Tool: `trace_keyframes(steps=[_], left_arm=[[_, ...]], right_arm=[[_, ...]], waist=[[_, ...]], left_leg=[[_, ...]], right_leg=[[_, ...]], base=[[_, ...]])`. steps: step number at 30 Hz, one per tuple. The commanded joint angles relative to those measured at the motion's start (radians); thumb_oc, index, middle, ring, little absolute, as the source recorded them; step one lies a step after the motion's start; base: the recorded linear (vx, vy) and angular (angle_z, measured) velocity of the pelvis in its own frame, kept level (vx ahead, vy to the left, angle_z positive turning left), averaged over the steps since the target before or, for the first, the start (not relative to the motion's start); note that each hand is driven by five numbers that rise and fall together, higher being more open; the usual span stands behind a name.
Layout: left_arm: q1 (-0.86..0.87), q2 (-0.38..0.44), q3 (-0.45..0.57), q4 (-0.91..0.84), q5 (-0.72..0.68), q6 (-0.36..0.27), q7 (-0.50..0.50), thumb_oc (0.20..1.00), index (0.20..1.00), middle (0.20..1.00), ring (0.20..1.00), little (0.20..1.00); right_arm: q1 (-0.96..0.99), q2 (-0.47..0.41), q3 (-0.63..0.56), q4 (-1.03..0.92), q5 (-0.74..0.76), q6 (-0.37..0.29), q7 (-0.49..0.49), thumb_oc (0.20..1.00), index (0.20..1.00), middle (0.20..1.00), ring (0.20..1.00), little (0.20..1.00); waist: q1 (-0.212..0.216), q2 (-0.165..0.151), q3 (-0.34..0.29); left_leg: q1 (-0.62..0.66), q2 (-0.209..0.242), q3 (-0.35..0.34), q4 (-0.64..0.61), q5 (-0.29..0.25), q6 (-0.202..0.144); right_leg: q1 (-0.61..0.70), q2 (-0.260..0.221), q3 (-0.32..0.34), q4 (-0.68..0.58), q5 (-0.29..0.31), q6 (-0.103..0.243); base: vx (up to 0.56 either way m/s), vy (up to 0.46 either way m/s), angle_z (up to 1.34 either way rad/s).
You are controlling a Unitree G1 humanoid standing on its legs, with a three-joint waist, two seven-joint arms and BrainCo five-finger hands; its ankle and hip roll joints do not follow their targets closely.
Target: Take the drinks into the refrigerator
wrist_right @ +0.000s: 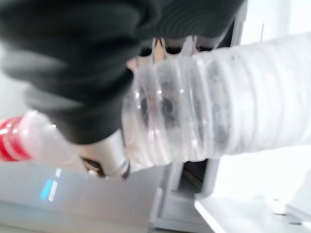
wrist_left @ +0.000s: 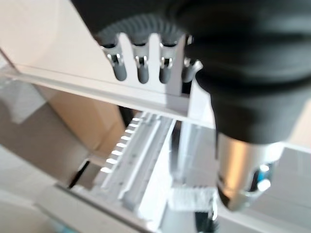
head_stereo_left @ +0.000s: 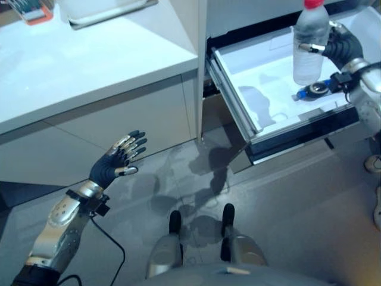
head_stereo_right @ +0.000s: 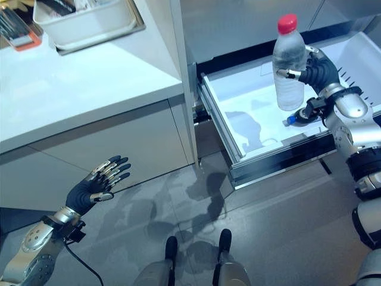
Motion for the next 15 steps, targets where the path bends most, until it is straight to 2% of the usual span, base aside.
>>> trace_keyframes(steps=[1,9,11,15], left_arm=[[-0.003,0.063,-0.005,-0.093,-0.041,-0.056,-0.001,1.000,1.000,1.000,1.000,1.000],[-0.016,0.090,-0.027,-0.105,-0.005,-0.059,0.003,1.000,1.000,1.000,1.000,1.000],[-0.020,0.104,-0.034,-0.113,0.004,-0.058,0.001,1.000,1.000,1.000,1.000,1.000],[-0.030,0.112,-0.036,-0.113,0.017,-0.061,0.002,1.000,1.000,1.000,1.000,1.000]], right_arm=[[-0.208,-0.031,0.052,0.023,-0.057,-0.069,-0.024,0.200,0.200,0.200,0.200,0.200],[-0.195,-0.054,0.162,0.041,-0.228,-0.024,0.017,0.200,0.200,0.200,0.200,0.200],[-0.172,-0.060,0.188,0.072,-0.329,-0.014,0.026,0.200,0.200,0.200,0.200,0.200],[-0.151,-0.070,0.207,0.065,-0.377,0.000,0.048,0.200,0.200,0.200,0.200,0.200]], waist=[[0.022,-0.035,-0.026],[0.021,-0.022,0.020],[0.022,-0.017,0.038],[0.020,-0.011,0.051]], left_leg=[[-0.037,-0.057,-0.041,0.065,-0.011,0.058],[-0.071,-0.057,-0.049,0.076,-0.002,0.054],[-0.080,-0.059,-0.051,0.078,0.000,0.054],[-0.085,-0.058,-0.053,0.078,0.003,0.052]], right_leg=[[-0.070,0.007,-0.010,0.239,-0.163,0.018],[-0.117,0.008,-0.012,0.276,-0.169,0.017],[-0.129,0.007,-0.012,0.283,-0.170,0.017],[-0.140,0.004,-0.015,0.293,-0.173,0.017]], base=[[-0.01,-0.024,0.05],[0.00,-0.004,0.00],[-0.02,-0.006,0.01],[0.00,0.000,0.00]])
